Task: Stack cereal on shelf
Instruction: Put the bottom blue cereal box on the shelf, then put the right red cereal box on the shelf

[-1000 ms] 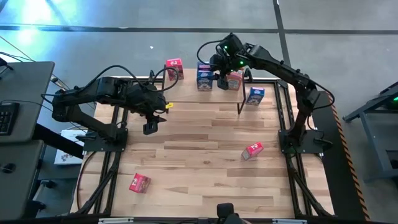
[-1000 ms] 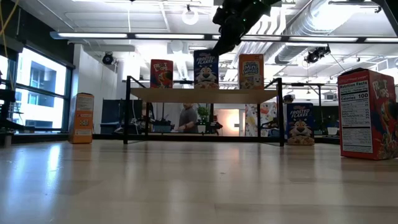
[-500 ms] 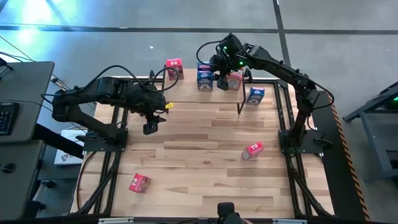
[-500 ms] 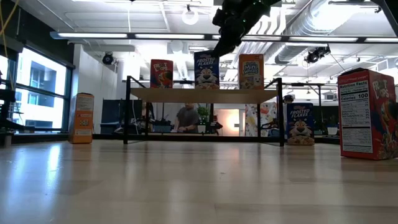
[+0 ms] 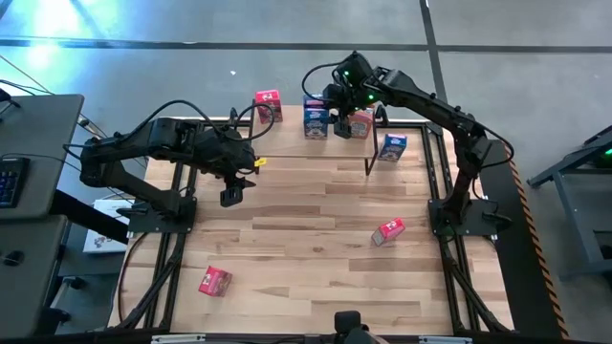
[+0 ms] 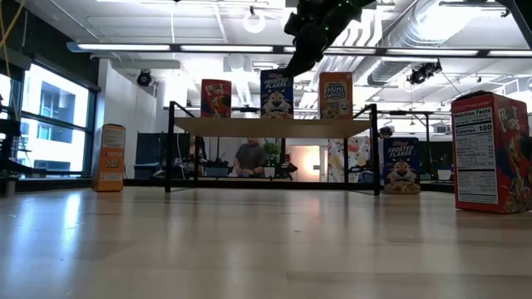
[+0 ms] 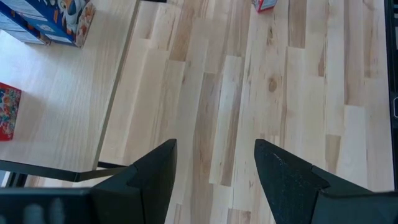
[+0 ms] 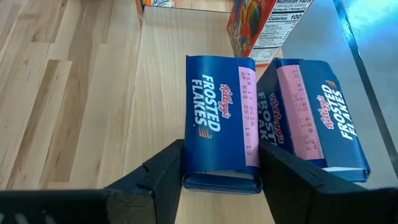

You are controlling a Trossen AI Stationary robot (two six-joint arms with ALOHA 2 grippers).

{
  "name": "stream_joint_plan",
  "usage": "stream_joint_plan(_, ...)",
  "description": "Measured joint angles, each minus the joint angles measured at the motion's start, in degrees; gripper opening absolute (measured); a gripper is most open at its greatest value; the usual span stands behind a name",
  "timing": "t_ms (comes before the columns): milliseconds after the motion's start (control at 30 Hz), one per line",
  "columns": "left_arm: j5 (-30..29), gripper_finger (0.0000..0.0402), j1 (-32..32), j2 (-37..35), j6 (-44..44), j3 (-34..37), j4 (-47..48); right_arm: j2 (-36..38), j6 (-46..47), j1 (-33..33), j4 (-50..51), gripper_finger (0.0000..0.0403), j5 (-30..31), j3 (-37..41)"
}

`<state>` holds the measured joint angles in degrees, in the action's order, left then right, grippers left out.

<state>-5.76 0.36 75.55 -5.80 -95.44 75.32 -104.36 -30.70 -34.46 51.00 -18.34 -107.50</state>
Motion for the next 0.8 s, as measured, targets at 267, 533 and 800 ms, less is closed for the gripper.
stream_joint_plan(267, 0.0, 0.0205, 0.0, 0.0, 0.0, 0.0, 0.0, 0.0, -0.2, 0.0, 0.0, 0.0226, 0.9, 0.0)
stream_joint_plan(533, 0.0, 0.0205, 0.0, 0.0, 0.0, 0.0, 0.0, 0.4, -0.3, 0.0, 0.2, 0.0256, 2.4, 0.0)
stream_joint_plan(800, 0.0, 0.0205, 0.0, 0.0, 0.0, 0.0, 0.0, 1.1, 0.0, 0.7, 3.1, 0.0257, 4.8, -4.7)
